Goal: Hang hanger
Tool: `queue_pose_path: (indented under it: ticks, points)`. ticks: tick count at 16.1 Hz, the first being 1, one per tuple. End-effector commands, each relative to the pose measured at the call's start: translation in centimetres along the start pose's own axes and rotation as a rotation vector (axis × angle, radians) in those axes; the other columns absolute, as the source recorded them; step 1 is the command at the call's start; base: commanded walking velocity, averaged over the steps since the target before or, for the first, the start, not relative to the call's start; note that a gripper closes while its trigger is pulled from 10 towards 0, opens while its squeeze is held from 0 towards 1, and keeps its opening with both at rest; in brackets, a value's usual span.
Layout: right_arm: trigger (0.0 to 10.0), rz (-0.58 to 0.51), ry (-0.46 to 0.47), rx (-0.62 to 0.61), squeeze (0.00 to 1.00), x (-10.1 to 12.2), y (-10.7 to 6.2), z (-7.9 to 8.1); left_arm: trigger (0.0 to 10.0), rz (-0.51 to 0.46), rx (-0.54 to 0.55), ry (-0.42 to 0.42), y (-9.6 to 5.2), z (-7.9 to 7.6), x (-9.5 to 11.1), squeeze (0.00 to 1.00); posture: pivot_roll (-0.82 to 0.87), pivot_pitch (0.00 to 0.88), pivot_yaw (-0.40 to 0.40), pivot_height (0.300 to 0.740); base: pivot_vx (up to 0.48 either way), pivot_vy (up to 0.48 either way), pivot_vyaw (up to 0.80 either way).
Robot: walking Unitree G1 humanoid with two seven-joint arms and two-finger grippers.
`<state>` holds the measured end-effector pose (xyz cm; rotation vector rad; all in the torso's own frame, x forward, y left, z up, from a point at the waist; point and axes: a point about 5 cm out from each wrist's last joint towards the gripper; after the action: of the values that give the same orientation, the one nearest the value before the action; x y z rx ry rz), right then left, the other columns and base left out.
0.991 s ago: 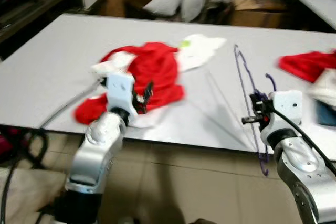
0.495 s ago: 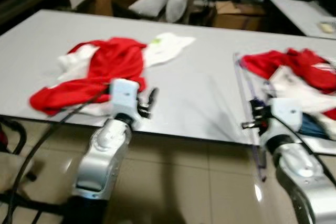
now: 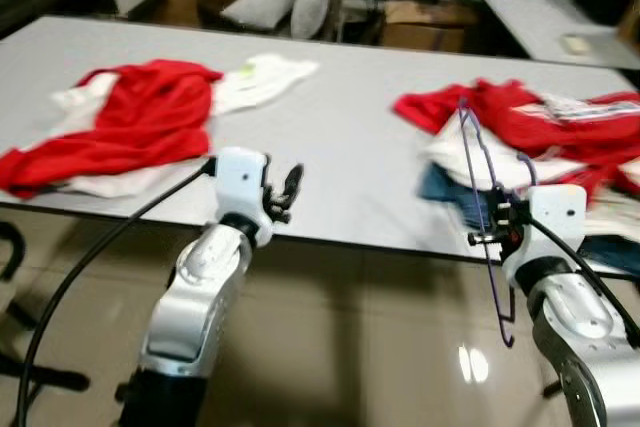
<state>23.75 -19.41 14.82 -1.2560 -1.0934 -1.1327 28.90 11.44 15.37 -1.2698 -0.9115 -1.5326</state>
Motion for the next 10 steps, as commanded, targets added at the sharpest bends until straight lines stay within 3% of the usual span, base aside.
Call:
queue_pose_path:
  ticks: [1,2,5,10]
  points:
    - [10.0,-0.027,-0.008,0.012,0.00,0.54,-0.04,0.21,10.0,0.008,0.009,0.010,-0.14,0.46,-0.17,0.00,-0.05,0.014,-0.014,0.740,0.000,-0.416,0.00]
    - [10.0,-0.029,-0.008,0.010,0.00,0.56,-0.06,0.17,10.0,0.008,0.007,0.011,-0.13,0.42,-0.16,0.00,-0.05,0.014,-0.014,0.740,0.000,-0.412,0.00]
    - [10.0,-0.016,0.015,-0.011,0.00,0.52,-0.03,-0.39,10.0,0.006,-0.015,-0.033,0.04,-0.24,0.10,0.00,-0.05,0.008,-0.009,0.740,0.000,0.000,-0.74]
    - [10.0,-0.022,0.014,0.004,0.00,0.59,0.12,0.02,10.0,-0.030,-0.024,-0.042,0.02,0.51,0.30,0.00,-0.05,0.000,-0.008,0.740,0.000,0.000,-0.74]
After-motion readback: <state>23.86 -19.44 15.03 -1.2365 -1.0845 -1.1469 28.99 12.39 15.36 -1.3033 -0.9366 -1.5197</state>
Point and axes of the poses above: a point about 5 cm out from each wrist's last joint towards the gripper, its own y axis pointing out of the wrist towards the gripper, its own x axis along the axis of the wrist's last joint, z = x × y, and after that the axes turned 11 degrees about y, right-handed
